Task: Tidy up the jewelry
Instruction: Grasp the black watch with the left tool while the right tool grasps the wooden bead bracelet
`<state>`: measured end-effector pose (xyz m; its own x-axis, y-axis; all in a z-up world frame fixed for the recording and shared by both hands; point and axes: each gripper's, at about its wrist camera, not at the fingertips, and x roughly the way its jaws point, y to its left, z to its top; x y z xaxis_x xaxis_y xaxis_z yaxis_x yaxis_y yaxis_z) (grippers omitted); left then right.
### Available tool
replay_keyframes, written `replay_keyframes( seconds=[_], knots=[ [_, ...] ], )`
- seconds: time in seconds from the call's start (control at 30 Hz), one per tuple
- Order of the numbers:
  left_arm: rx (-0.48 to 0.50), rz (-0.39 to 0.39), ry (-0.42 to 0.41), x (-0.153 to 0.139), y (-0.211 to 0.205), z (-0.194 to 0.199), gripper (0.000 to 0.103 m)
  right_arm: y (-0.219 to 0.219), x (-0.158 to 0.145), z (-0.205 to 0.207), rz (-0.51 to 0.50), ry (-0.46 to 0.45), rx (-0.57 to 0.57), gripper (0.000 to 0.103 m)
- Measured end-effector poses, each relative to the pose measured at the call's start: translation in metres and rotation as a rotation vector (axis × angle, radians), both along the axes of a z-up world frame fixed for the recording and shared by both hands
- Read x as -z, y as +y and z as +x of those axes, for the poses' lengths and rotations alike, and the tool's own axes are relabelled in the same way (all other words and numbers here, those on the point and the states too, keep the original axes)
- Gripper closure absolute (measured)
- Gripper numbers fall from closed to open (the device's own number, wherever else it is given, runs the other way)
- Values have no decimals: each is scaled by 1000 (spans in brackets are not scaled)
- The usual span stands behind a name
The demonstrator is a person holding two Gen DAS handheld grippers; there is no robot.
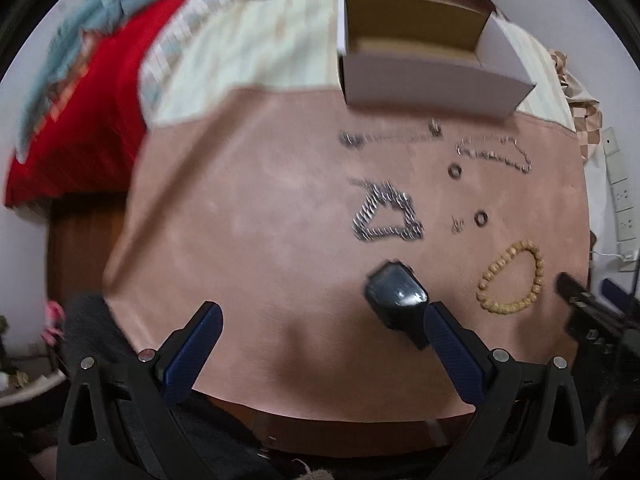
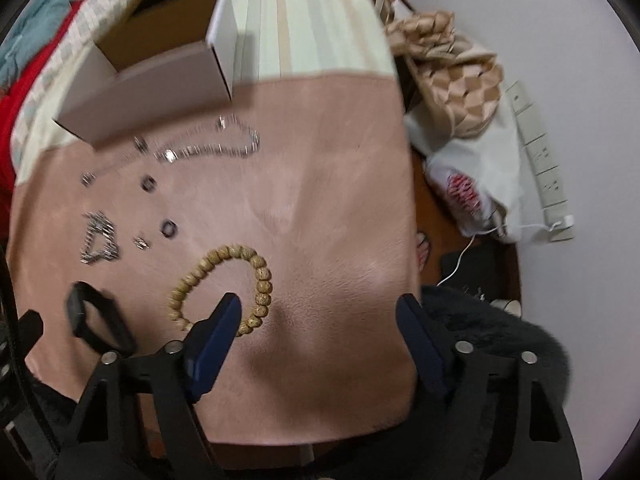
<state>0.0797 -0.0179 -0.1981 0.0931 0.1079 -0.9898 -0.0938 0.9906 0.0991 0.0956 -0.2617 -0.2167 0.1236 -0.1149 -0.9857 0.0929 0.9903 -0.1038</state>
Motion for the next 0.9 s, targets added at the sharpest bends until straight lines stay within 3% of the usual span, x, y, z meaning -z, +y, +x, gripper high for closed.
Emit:
replay_keyframes(
  seconds=[0.17,0.23,0.3,0.4,0.63,0.67,0.73,0.9],
  knots=[
    [-82,-179,109,38,-5,3,1,-3,19,-4,37,13,16,25],
    [-105,-227,120,51,-7,6,6,-4,22,-5,44,14,22,26],
    [-107,-239,118,59,-10,9,43,-6,26,-5,60,15,28,30],
    [-67,-220,86,62,-17,14,69,-7,30,-4,83,15,36,36],
    [101,-58,-15,52,-33,18,71,-4,38,-3,78,-19,-1,54],
    [114,-43,-20,52,-34,18,71,-1,38,-4,70,-34,-14,62],
    [129,-36,-27,50,-34,18,71,4,36,-5,70,-51,-30,90],
    [159,-29,-53,38,-44,17,71,7,31,-5,120,-44,-21,93]
  ],
)
